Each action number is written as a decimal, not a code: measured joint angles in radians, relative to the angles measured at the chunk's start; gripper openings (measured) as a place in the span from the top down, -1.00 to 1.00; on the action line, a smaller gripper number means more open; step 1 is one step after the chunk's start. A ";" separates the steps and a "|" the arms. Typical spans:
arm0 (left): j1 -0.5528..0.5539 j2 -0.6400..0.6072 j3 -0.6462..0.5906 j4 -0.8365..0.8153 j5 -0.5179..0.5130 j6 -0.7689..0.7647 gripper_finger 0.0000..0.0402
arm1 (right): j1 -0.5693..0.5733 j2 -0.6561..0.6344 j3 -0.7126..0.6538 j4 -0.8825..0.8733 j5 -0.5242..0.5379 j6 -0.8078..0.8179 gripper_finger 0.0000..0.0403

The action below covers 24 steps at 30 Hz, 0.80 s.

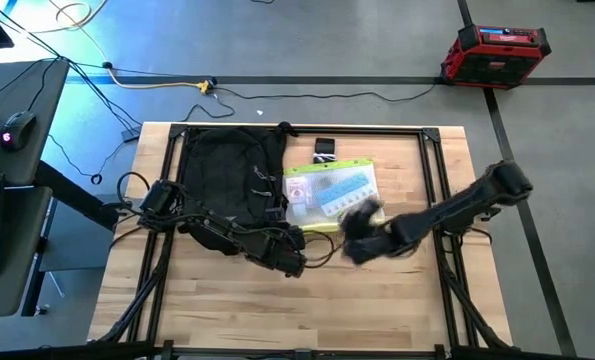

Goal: Unpack backpack
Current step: Remove the pink charger adapter from the transparent zip bag

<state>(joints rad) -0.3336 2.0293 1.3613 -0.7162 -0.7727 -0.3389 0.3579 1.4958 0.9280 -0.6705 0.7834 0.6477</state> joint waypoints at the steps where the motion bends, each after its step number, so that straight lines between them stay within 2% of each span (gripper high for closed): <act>1: 0.000 0.000 0.000 0.006 0.024 0.000 0.70 | -0.031 -0.036 -0.026 -0.074 0.058 0.095 0.14; 3: 0.000 0.000 0.000 0.021 0.060 0.000 0.70 | -0.105 -0.115 -0.105 -0.136 0.107 0.241 0.14; 7: 0.000 0.000 0.000 0.042 0.073 0.013 0.70 | -0.355 -0.257 -0.289 -0.014 0.115 0.398 0.14; 10: 0.000 0.002 0.000 0.070 0.081 0.035 0.70 | -0.551 -0.295 -0.396 0.234 0.069 0.305 0.14; 14: 0.006 0.003 0.000 0.098 0.087 0.060 0.70 | -0.773 -0.255 -0.466 0.529 -0.063 0.108 0.14; 18: 0.008 0.005 0.000 0.093 0.086 0.056 0.70 | -0.921 -0.167 -0.471 0.554 -0.090 0.094 0.14; 20: 0.008 0.005 0.000 0.097 0.084 0.061 0.70 | -0.966 -0.110 -0.471 0.574 -0.085 0.106 0.14; 24: 0.012 0.006 0.000 0.109 0.081 0.064 0.70 | -1.033 -0.006 -0.452 0.627 -0.120 0.027 0.14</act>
<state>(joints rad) -0.3221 2.0354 1.3613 -0.6068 -0.6917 -0.2751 -0.6754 1.4902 0.4761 -0.0433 0.6634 0.6745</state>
